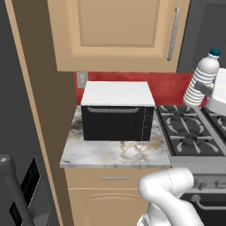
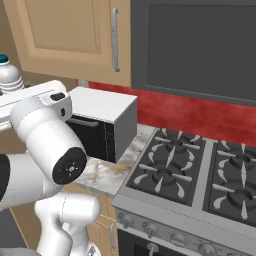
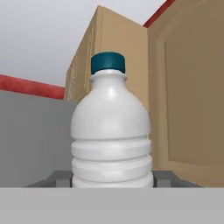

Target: Take the bottled waters from the counter and place them in the freezer to freeze. Close the freezer door after placing the bottles.

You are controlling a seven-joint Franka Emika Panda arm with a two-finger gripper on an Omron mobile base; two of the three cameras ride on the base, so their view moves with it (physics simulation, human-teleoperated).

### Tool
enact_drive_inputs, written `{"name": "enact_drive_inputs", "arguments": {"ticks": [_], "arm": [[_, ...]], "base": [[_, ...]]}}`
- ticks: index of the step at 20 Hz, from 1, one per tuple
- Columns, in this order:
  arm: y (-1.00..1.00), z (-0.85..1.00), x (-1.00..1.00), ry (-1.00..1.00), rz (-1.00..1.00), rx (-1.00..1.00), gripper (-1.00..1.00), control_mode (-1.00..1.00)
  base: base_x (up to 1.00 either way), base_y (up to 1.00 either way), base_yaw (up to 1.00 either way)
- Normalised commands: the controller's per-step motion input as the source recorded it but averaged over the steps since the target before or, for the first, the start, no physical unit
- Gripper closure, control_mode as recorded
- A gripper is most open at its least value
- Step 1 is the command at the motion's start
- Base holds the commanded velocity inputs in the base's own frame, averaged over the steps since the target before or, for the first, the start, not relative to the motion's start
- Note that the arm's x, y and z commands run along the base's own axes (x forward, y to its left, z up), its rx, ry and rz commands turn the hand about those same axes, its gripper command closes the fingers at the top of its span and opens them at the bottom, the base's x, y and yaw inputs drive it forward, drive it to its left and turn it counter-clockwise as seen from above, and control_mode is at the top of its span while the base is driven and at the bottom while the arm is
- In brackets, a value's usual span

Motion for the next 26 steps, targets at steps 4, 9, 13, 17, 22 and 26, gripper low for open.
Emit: {"name": "enact_drive_inputs", "arguments": {"ticks": [4, 9, 13, 17, 22, 26], "arm": [[0.01, -0.16, -0.06, -0.15, 0.1, 0.0, 1.0, -1.0], [0.15, -0.12, -0.01, -0.01, 0.09, 0.0, 1.0, -1.0], [0.18, -0.19, 0.0, 0.0, 0.09, 0.0, 1.0, -1.0], [0.05, -0.22, -0.05, 0.0, 0.09, 0.0, 1.0, -1.0], [0.0, -0.2, -0.13, -0.03, 0.07, 0.0, 1.0, -1.0], [0.0, -0.23, -0.13, -0.01, 0.07, 0.0, 1.0, -1.0]], "base": [[0.0, 0.0, 0.0], [0.0, 0.0, 0.0], [0.0, 0.0, 0.0], [0.0, 0.0, 0.0], [0.0, 0.0, 0.0], [0.0, 0.0, 0.0]]}}
